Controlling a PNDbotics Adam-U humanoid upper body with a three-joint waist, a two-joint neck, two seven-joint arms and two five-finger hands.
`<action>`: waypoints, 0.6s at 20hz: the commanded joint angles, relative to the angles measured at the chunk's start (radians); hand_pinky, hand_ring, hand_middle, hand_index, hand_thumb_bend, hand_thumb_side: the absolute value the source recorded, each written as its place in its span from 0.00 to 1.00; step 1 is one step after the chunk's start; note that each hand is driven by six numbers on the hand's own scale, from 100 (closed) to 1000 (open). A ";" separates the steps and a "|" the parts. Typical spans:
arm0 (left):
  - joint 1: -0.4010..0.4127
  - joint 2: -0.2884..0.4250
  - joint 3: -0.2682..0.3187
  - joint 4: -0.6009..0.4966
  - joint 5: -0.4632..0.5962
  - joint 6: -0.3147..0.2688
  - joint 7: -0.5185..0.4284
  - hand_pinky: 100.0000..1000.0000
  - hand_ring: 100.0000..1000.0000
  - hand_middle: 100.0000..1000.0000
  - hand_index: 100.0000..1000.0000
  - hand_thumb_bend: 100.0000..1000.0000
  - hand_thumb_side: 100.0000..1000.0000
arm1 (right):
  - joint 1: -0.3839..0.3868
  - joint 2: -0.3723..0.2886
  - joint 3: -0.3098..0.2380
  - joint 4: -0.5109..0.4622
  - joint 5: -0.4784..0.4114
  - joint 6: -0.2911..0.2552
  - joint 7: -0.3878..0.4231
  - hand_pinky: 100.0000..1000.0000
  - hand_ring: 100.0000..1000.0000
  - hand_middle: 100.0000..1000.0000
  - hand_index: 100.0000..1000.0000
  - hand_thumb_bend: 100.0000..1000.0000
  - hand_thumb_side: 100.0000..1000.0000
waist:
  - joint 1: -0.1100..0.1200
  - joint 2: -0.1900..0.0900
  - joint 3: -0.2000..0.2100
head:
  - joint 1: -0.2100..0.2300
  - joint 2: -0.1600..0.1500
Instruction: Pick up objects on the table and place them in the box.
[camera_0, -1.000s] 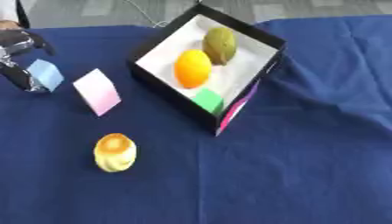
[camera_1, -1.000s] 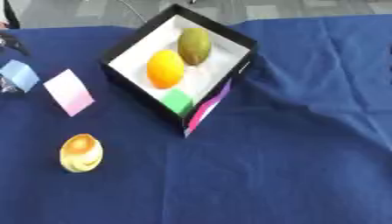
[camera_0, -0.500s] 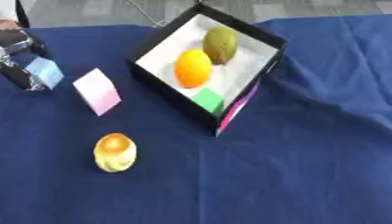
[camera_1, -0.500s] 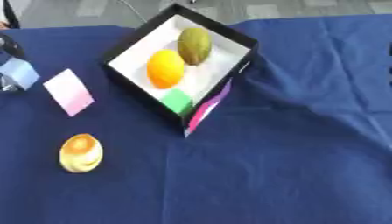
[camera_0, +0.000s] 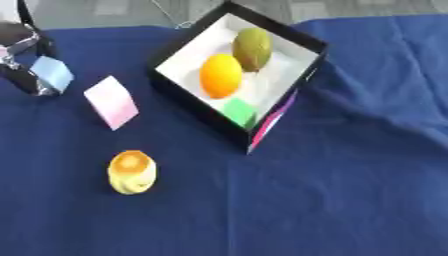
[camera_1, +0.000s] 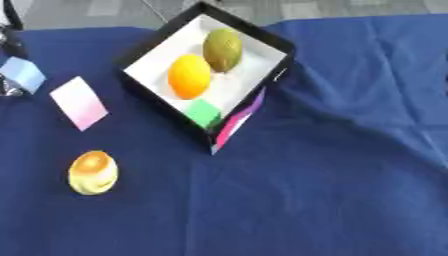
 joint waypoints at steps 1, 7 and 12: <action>-0.044 0.024 -0.021 -0.066 0.018 -0.035 -0.027 0.71 0.61 0.49 0.58 0.60 0.00 | -0.009 -0.025 -0.008 -0.012 0.008 0.000 0.000 0.74 0.74 0.65 0.77 0.17 0.43 | 0.002 -0.037 0.003 | 0.001 0.010; -0.174 -0.072 -0.092 -0.170 0.176 -0.098 -0.106 0.70 0.58 0.46 0.56 0.54 0.00 | -0.023 -0.023 -0.008 -0.018 0.006 -0.004 0.005 0.74 0.74 0.65 0.77 0.17 0.41 | 0.007 -0.063 -0.001 | 0.007 0.033; -0.257 -0.207 -0.186 -0.241 0.266 -0.137 -0.150 0.70 0.58 0.46 0.57 0.58 0.00 | -0.067 -0.002 -0.012 -0.033 0.005 -0.019 0.000 0.74 0.74 0.65 0.77 0.16 0.44 | 0.016 -0.078 -0.026 | 0.034 0.042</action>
